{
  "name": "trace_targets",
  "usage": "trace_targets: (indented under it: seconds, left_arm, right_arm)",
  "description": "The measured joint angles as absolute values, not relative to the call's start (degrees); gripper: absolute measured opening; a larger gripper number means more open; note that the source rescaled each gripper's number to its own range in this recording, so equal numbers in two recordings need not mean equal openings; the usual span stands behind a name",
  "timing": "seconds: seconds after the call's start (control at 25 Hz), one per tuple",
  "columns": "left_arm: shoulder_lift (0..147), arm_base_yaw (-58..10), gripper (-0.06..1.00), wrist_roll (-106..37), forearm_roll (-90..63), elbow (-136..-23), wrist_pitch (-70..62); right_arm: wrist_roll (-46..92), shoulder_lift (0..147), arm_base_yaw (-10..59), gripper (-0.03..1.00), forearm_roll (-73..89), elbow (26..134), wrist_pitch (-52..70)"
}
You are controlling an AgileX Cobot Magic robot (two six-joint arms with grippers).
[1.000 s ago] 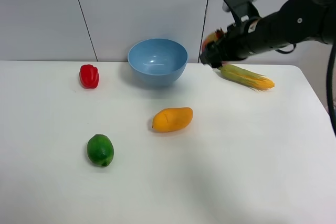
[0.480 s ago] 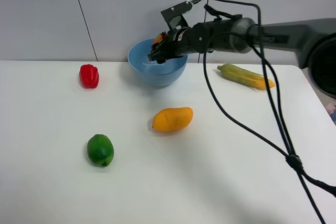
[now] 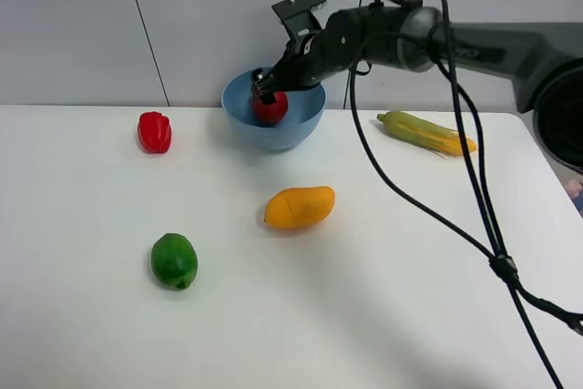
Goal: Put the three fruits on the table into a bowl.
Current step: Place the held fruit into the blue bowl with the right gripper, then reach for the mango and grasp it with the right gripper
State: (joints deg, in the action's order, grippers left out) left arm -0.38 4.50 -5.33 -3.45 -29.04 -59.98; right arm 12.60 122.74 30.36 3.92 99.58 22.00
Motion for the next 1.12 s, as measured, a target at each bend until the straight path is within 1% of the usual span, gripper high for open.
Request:
trace_targets:
  seconds: [0.16, 0.2, 0.32, 0.36, 0.44, 0.48, 0.56, 0.68, 1.0, 1.12]
  left_arm:
    - [-0.38, 4.5, 1.0, -5.33, -3.45, -29.04, -59.98]
    - [-0.38, 4.5, 1.0, -5.33, -3.45, -29.04, -59.98]
    - [-0.38, 4.5, 1.0, -5.33, -3.45, -29.04, -59.98]
    - [-0.38, 4.5, 1.0, -5.33, -3.45, -29.04, -59.98]
    - [-0.38, 4.5, 1.0, -5.33, -3.45, -29.04, -59.98]
    - [-0.38, 4.5, 1.0, -5.33, -3.45, -29.04, -59.98]
    - [-0.38, 4.5, 1.0, -5.33, -3.45, -29.04, -59.98]
    - [-0.38, 4.5, 1.0, -5.33, -3.45, -29.04, -59.98]
    - [-0.38, 4.5, 1.0, -5.33, -3.45, -29.04, -59.98]
    - [-0.38, 4.5, 1.0, -5.33, -3.45, -29.04, -59.98]
  right_arm:
    - [20.37, 115.56, 33.22, 1.0, 1.83, 99.69, 35.13]
    - [20.37, 115.56, 33.22, 1.0, 1.83, 99.69, 35.13]
    - [29.59, 112.45, 35.85, 1.0, 2.08, 99.88, 46.44]
    - [37.63, 112.17, 37.89, 0.99, 2.62, 100.03, 56.33]
    - [45.77, 112.41, 39.47, 0.94, 2.89, 100.03, 64.8]
    - [48.62, 112.47, 39.86, 0.91, 2.89, 100.03, 66.91]
    - [53.3, 112.47, 40.13, 0.88, 1.83, 100.03, 68.71]
    - [56.26, 112.51, 40.19, 0.86, -0.36, 100.03, 69.33]
    - [56.8, 116.61, 40.3, 0.86, 0.48, 100.03, 69.44]
    - [56.91, 121.23, 40.61, 0.86, 0.0, 100.03, 69.17]
